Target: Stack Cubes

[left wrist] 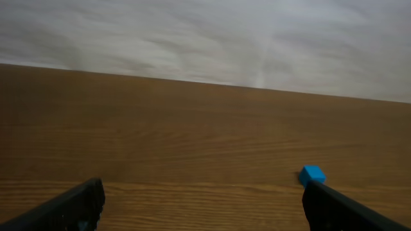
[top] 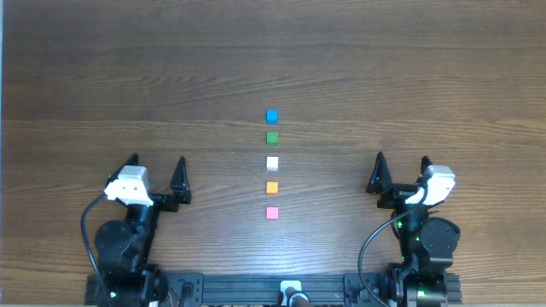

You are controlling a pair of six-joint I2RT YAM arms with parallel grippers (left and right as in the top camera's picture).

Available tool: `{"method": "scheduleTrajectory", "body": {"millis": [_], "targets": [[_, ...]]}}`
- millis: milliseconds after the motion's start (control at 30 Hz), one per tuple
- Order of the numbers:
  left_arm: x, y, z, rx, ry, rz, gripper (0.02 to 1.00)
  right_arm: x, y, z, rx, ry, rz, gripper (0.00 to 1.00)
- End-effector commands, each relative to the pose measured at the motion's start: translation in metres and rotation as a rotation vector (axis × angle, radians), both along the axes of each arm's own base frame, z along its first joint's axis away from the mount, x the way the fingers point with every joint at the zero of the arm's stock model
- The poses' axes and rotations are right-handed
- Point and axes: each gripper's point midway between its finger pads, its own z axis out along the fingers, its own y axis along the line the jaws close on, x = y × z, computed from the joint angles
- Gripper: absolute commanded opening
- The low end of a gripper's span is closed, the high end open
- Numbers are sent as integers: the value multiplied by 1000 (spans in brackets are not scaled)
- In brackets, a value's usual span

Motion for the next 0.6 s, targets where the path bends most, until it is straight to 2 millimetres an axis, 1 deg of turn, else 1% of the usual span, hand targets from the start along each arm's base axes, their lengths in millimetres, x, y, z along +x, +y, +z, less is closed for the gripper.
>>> {"method": "scheduleTrajectory", "body": {"millis": [33, 167, 200, 267, 367, 400, 433, 500, 600], "targets": [[1, 8, -3, 22, 1, 41, 998, 0, 2, -1, 0, -5, 14, 991], [1, 8, -3, 20, 2, 40, 998, 0, 2, -1, 0, -5, 14, 991], [1, 5, -3, -2, 3, 28, 1000, 0, 2, -1, 0, -5, 14, 991], [0, -4, -2, -114, 13, -12, 1000, 0, 2, -1, 0, -5, 14, 991], [-1, -7, -1, -253, 31, -16, 993, 0, 2, -1, 0, -5, 14, 991], [-2, -10, -1, -286, 44, -33, 978, 0, 2, -1, 0, -5, 14, 993], [-3, -16, 1, -292, 51, -67, 982, 0, 2, -1, 0, -5, 14, 993], [-7, -31, 10, -299, 75, -150, 998, 0, 2, -1, 0, -5, 14, 993], [-17, -48, 25, -340, 171, -225, 996, 0, 2, -1, 0, -5, 14, 993]]}}
